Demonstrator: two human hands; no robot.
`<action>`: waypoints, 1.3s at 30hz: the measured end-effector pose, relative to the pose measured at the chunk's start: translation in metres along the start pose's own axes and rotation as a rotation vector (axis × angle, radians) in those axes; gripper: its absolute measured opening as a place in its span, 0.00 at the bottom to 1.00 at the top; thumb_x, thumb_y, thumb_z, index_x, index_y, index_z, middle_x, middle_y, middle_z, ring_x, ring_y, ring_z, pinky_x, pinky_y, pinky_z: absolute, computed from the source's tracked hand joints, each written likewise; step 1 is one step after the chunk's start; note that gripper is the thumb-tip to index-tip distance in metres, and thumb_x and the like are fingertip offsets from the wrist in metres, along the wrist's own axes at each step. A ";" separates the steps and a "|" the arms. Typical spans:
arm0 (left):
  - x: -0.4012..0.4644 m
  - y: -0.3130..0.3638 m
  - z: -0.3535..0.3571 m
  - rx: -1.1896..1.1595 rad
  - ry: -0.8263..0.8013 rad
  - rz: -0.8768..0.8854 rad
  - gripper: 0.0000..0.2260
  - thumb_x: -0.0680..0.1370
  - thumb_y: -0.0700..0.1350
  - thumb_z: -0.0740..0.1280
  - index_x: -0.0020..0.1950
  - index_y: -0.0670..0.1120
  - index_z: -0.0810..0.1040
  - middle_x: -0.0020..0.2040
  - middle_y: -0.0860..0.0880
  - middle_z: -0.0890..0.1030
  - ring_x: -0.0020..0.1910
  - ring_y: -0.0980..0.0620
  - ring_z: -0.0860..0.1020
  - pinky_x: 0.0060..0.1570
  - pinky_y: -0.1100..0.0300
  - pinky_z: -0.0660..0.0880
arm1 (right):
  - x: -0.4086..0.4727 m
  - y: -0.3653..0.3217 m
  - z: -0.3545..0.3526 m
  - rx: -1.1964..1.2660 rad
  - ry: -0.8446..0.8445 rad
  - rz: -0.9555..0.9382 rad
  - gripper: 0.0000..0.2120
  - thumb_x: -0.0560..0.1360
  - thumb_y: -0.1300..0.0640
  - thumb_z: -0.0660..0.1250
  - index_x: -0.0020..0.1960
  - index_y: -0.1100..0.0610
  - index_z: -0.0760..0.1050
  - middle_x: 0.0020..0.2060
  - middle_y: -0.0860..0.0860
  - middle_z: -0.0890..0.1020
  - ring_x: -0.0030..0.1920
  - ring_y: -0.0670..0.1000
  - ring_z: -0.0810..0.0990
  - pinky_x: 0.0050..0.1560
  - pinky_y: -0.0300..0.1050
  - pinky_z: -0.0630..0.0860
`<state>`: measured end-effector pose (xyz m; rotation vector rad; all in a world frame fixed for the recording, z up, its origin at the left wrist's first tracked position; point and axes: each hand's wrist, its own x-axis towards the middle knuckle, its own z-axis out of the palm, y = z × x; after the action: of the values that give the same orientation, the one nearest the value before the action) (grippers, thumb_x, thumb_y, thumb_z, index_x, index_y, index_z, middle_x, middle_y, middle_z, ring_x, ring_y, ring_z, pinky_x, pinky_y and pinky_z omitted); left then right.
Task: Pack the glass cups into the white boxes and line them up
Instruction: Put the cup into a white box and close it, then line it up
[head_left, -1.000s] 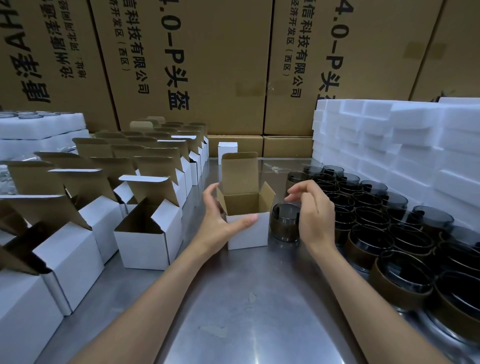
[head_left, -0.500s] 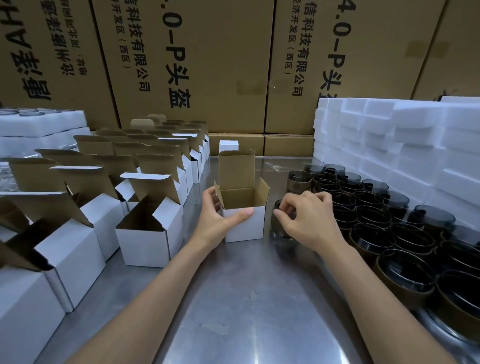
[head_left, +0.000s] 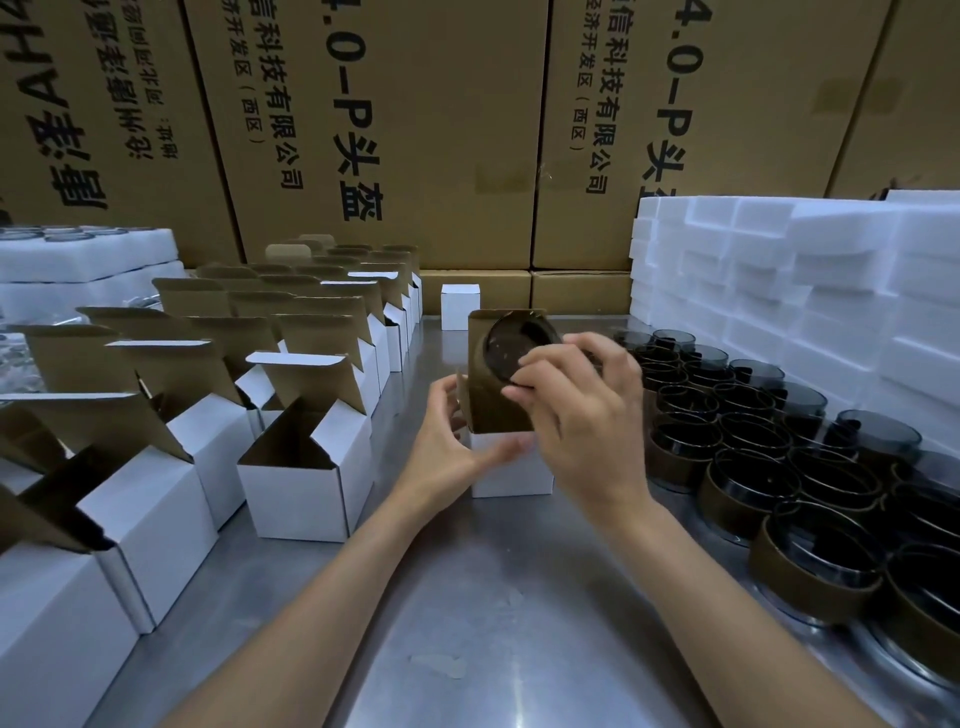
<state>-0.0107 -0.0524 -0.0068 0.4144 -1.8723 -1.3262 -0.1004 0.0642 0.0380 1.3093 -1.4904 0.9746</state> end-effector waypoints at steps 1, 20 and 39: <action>0.000 0.000 0.000 -0.001 -0.002 0.001 0.38 0.57 0.57 0.79 0.63 0.53 0.67 0.56 0.53 0.78 0.56 0.58 0.78 0.57 0.59 0.75 | -0.002 -0.001 0.001 0.000 -0.052 -0.001 0.11 0.76 0.51 0.64 0.42 0.56 0.81 0.46 0.50 0.82 0.57 0.53 0.69 0.57 0.51 0.65; 0.002 -0.003 0.000 -0.016 -0.025 0.023 0.32 0.61 0.51 0.77 0.61 0.53 0.66 0.56 0.57 0.77 0.53 0.68 0.77 0.52 0.71 0.72 | -0.015 0.010 0.007 0.068 -0.469 0.171 0.15 0.75 0.47 0.59 0.43 0.52 0.83 0.63 0.47 0.74 0.67 0.49 0.57 0.67 0.48 0.50; 0.003 0.007 0.000 -0.251 0.016 -0.175 0.14 0.79 0.46 0.65 0.63 0.58 0.73 0.58 0.55 0.80 0.56 0.57 0.79 0.54 0.61 0.76 | -0.021 0.025 0.020 1.111 -0.482 1.097 0.25 0.78 0.59 0.62 0.72 0.45 0.62 0.64 0.47 0.76 0.61 0.46 0.77 0.63 0.45 0.72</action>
<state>-0.0118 -0.0517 0.0005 0.4633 -1.6590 -1.6470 -0.1265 0.0543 0.0119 1.4447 -2.2081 2.5998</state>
